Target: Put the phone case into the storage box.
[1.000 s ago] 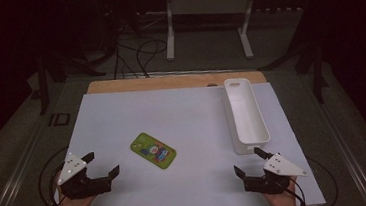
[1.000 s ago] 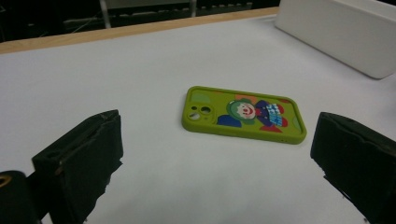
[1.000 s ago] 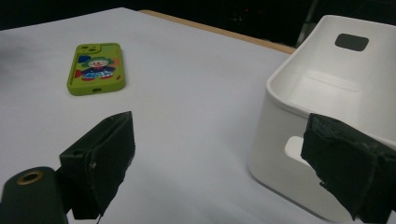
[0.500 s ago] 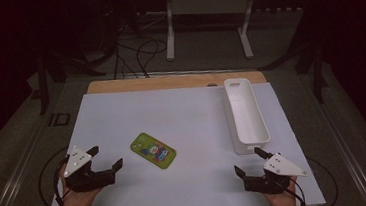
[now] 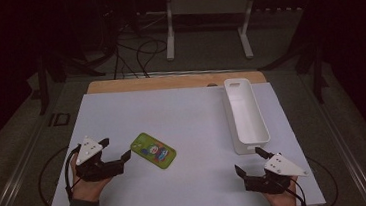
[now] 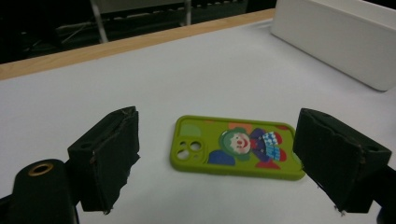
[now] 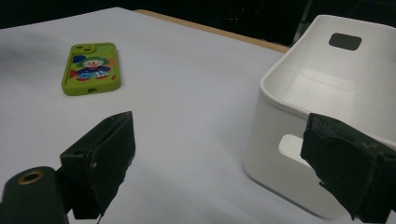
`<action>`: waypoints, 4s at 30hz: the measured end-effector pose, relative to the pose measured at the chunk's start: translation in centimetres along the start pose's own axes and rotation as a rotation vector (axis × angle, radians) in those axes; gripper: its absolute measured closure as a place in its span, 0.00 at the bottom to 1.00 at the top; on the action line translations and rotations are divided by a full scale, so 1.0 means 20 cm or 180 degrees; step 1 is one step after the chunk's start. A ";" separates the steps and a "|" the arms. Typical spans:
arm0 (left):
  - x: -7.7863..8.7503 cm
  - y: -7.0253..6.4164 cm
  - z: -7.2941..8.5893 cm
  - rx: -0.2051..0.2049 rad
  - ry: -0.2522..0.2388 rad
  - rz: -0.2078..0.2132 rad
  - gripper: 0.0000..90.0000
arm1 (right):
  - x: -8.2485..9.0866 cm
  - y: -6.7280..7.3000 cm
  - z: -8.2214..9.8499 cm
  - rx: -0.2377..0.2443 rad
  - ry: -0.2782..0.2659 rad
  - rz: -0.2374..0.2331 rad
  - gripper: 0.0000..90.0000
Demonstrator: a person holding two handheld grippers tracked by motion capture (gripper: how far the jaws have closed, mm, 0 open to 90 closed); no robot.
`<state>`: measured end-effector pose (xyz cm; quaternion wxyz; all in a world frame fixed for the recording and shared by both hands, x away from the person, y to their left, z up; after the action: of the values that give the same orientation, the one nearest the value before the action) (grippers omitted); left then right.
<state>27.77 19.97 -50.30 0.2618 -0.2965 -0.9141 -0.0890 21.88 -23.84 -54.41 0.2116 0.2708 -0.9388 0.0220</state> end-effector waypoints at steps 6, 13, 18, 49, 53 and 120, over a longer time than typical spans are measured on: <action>-0.06 -0.02 -0.05 -0.0065 0.0005 0.0039 0.17 | 0.00 0.00 0.00 -0.0008 -0.0001 0.0012 0.11; -0.13 -0.03 -0.10 -0.0116 0.0025 0.0049 0.11 | 0.00 -0.01 0.00 -0.0023 -0.0011 0.0016 0.11; -0.17 -0.04 -0.13 -0.0122 0.0050 0.0043 0.07 | 0.01 -0.01 0.00 -0.0032 0.0000 0.0023 0.11; -0.37 -0.12 -0.26 -0.0351 0.0122 0.0238 0.06 | 0.01 -0.02 0.00 -0.0042 -0.0005 0.0032 0.11; -0.41 -0.14 -0.28 -0.0389 0.0149 0.0266 0.07 | 0.01 -0.02 0.00 -0.0044 -0.0008 0.0024 0.11; -0.81 -0.30 -0.25 -0.0379 0.0935 0.0714 1.00 | 0.00 -0.02 0.01 -0.0030 -0.0003 0.0021 0.11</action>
<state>37.53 5.51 -54.72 0.3827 -0.3953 -0.8204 -0.1555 21.98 -24.31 -54.58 0.2124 0.2667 -0.9399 0.0182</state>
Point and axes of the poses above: each handheld gripper's, and its own axes: x roughly backward along the jaws, z roughly out of its underside, y roughly to its left, the point moved 4 cm from there along -x, roughly forward along the jaws, and after that the axes turned 5 degrees about -x, right-handed, at the moved point
